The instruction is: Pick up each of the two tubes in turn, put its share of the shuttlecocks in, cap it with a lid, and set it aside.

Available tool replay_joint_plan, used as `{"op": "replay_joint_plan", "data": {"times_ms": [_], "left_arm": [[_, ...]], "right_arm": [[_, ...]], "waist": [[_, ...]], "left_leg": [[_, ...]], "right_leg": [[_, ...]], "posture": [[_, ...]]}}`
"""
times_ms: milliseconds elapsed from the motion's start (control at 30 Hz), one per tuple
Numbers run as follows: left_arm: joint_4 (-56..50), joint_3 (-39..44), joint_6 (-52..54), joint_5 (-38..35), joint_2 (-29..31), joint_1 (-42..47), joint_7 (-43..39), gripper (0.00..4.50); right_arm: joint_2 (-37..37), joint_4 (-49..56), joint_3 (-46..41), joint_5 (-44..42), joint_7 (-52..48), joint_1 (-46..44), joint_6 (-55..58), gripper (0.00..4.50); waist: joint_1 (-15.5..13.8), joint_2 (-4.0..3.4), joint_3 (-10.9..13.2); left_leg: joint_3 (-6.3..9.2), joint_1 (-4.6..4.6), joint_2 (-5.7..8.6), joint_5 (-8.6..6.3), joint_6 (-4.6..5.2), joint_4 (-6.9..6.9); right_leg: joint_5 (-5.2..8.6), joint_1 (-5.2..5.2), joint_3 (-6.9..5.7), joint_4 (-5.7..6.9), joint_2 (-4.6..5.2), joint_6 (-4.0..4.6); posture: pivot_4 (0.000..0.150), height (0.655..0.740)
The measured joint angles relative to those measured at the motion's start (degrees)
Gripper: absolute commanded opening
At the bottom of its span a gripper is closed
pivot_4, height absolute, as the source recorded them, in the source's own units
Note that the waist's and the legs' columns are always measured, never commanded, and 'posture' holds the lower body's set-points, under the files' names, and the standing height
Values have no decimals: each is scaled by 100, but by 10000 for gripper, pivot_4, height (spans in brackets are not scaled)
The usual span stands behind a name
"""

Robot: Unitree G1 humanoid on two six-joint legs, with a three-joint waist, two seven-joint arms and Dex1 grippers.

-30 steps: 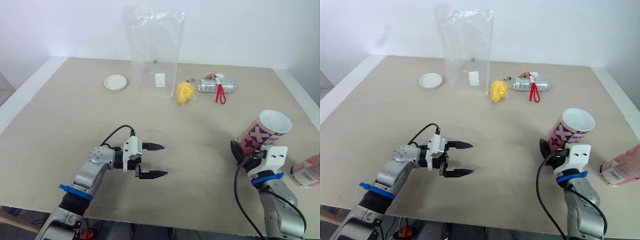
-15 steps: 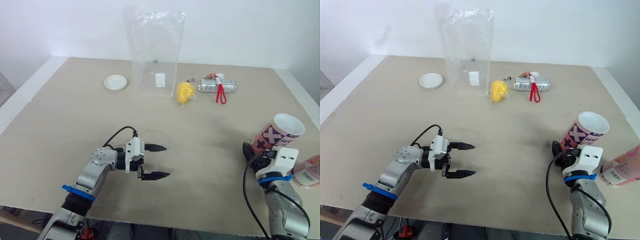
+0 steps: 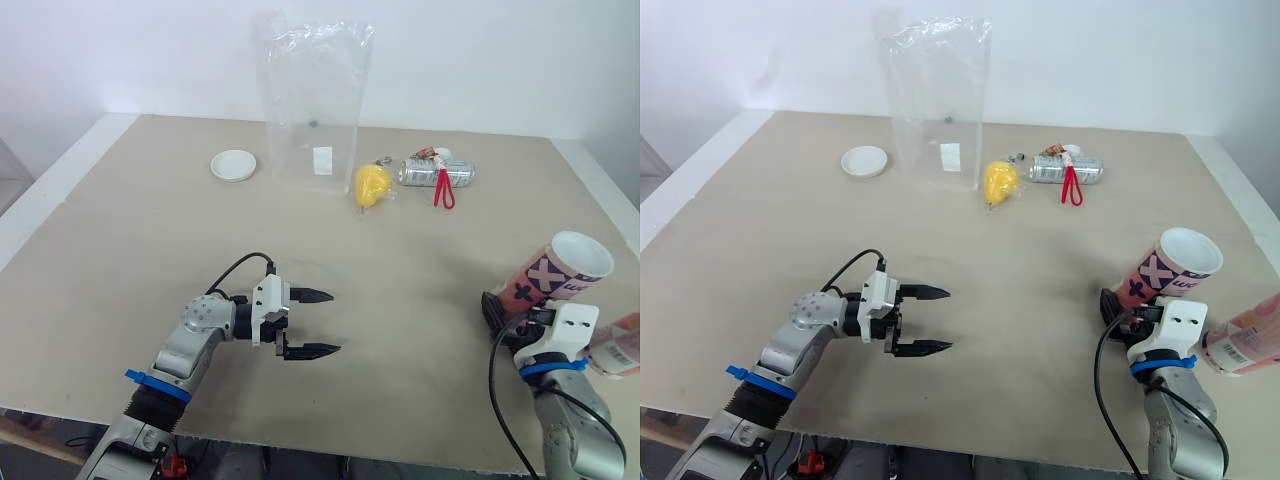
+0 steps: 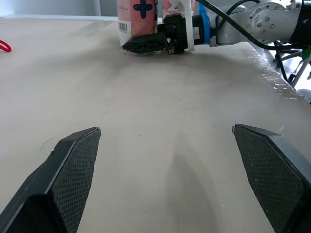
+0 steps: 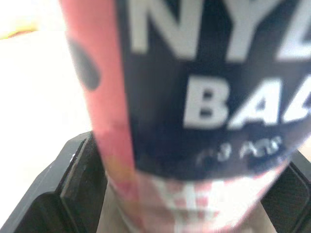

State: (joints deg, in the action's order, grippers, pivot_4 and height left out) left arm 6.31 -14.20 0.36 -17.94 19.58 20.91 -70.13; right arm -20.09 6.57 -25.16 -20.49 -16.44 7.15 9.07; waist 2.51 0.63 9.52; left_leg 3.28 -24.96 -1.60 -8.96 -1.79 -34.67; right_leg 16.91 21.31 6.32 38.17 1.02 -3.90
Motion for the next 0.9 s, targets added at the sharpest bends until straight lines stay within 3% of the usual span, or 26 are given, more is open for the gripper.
{"op": "replay_joint_plan", "data": {"times_ms": [233,300,500,700,900], "left_arm": [[93,59,-50,43,31,7,117,45000],[139,79,-58,58,72,3,150,45000],[225,142,-181,128,200,2,225,45000],[184,217,-159,133,316,-65,319,45000],[-21,321,127,243,544,-233,738,45000]], "right_arm": [[-114,839,-63,-154,-230,979,337,44119],[-316,1182,-121,-163,-526,1573,283,44119],[-790,1379,-32,-31,-1430,2216,-195,44119],[-1150,1362,358,1,-2322,1956,-572,44119],[-1502,1024,1430,-1,-3408,471,-952,44119]], "waist": [[-2,-8,-4],[-15,-15,-8],[2,-10,-6],[11,-9,-4],[21,8,7]], "left_leg": [[0,1,-3,0,0,0],[-1,0,3,0,0,1],[-5,8,-5,0,0,1],[-11,17,-4,2,3,0],[-13,26,-8,8,4,1]], "right_leg": [[12,1,-1,1,-1,-15],[20,-1,-1,0,5,-18],[24,-1,-1,-1,2,1],[23,-7,1,0,5,9],[6,-9,2,0,0,11]], "posture": [[1500,7400],[1500,7400],[1500,7400],[1500,7400],[1500,7400]]}}
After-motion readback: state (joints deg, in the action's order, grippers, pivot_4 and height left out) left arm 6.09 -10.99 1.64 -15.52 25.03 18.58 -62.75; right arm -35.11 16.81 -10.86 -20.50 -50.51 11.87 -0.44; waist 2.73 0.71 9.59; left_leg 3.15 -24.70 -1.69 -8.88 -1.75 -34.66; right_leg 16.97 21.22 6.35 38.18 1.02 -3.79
